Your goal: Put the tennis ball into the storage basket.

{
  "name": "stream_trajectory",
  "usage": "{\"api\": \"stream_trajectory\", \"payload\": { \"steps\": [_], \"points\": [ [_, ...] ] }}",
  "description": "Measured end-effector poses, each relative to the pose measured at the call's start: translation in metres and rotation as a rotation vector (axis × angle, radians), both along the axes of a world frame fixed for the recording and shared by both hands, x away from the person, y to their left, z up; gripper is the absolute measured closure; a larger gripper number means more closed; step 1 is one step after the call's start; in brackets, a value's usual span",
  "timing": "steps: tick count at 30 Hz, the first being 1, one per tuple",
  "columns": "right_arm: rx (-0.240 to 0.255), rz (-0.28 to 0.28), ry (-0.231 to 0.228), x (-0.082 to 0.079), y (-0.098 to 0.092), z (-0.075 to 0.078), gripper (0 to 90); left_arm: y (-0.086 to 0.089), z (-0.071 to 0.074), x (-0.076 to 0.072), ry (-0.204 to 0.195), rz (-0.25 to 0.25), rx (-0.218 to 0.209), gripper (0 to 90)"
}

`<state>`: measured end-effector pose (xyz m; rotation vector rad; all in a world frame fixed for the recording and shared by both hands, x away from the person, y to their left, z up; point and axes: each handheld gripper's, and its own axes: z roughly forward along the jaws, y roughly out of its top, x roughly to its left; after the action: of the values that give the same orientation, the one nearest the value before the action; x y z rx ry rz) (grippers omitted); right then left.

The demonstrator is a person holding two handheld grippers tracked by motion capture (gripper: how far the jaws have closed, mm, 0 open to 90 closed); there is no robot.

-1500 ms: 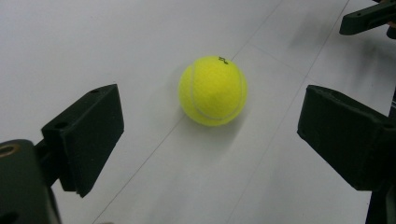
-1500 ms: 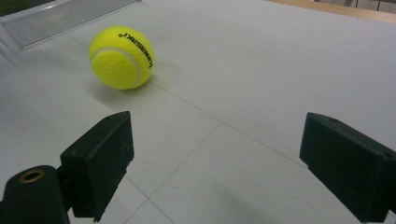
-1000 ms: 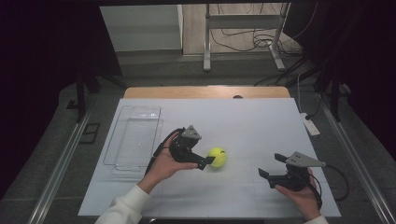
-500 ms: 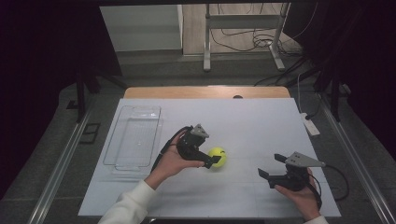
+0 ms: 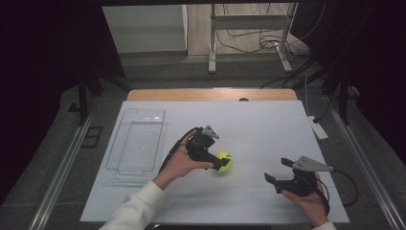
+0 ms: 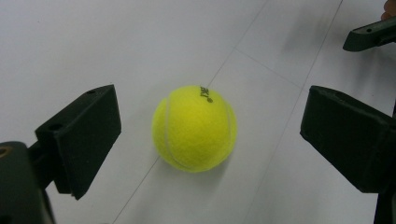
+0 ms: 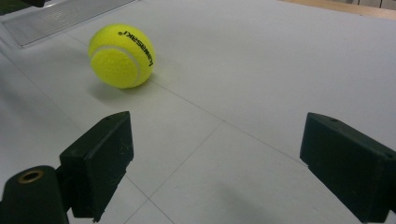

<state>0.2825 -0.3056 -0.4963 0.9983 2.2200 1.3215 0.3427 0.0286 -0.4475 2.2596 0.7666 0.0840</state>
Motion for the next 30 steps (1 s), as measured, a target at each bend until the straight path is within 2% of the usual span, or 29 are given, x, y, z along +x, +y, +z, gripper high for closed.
{"api": "stream_trajectory", "payload": {
  "steps": [7, 12, 16, 19, 30],
  "points": [
    [0.001, -0.002, 0.003, 0.001, -0.001, 0.000, 10.3, -0.006, -0.004, 0.004, 0.016, -0.007, 0.010, 6.0],
    [-0.002, -0.002, 0.003, 0.000, -0.002, 0.000, 10.3, -0.011, -0.007, 0.007, 0.031, -0.023, 0.037, 5.1],
    [0.001, -0.003, 0.004, 0.001, -0.001, -0.001, 10.3, -0.012, -0.008, 0.009, 0.043, -0.022, 0.038, 4.9],
    [-0.003, -0.002, 0.002, 0.001, -0.001, 0.000, 10.3, -0.015, -0.011, 0.012, 0.052, -0.025, 0.059, 4.6],
    [-0.004, -0.003, 0.003, 0.000, -0.002, 0.000, 10.3, -0.022, -0.024, 0.019, 0.087, -0.023, 0.096, 3.8]
  ]
}}
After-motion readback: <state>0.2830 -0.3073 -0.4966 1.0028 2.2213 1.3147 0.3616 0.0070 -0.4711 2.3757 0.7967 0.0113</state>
